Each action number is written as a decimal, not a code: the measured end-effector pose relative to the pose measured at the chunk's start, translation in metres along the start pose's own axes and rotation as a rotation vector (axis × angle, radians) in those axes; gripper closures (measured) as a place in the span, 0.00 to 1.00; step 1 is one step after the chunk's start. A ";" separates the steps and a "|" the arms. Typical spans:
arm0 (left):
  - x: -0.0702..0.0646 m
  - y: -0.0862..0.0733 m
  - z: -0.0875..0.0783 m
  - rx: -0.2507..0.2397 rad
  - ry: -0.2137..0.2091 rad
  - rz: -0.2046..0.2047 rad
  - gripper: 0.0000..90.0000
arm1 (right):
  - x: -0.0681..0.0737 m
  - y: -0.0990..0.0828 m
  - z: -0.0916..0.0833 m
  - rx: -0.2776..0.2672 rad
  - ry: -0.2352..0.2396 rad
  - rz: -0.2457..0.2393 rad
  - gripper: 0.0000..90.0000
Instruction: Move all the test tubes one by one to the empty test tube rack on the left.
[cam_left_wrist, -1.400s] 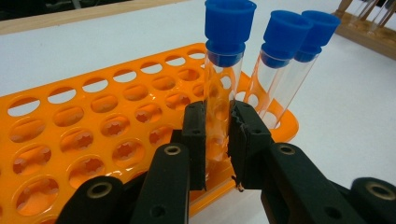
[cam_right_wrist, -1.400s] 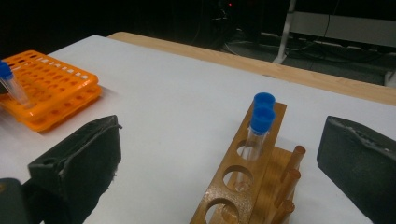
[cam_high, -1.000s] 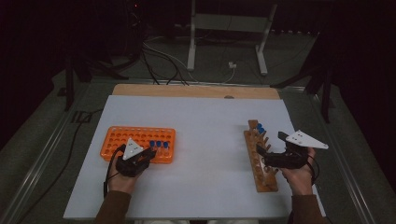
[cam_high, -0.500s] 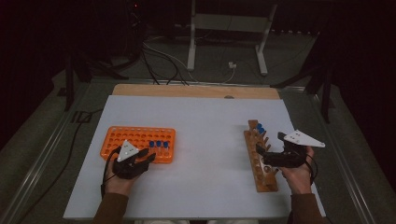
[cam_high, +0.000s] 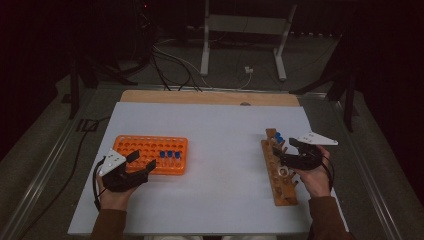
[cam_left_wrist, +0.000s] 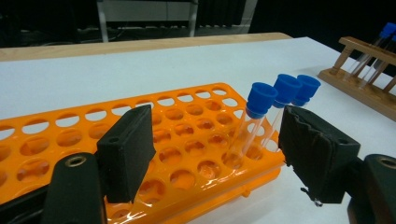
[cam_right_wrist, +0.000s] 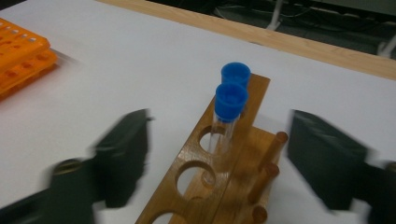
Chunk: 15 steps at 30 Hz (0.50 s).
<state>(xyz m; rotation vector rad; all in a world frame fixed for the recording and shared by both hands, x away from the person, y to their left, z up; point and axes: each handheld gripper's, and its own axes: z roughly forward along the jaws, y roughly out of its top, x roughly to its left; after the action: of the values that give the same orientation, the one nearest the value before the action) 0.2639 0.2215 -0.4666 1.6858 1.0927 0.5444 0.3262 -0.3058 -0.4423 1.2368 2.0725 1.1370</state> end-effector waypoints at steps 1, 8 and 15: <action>0.000 0.000 0.000 -0.001 0.000 -0.001 0.31 | -0.001 0.000 0.002 0.003 -0.001 -0.002 0.42; -0.002 -0.002 0.004 0.011 0.008 0.004 0.30 | -0.004 -0.002 0.014 0.024 0.003 -0.009 0.68; -0.001 -0.002 0.003 0.012 0.011 0.001 0.30 | -0.002 -0.001 0.020 0.027 -0.001 -0.016 0.79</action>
<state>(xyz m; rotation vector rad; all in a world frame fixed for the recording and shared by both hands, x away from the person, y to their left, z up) 0.2650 0.2193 -0.4699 1.6954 1.1056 0.5493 0.3408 -0.2998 -0.4543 1.2303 2.0999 1.1049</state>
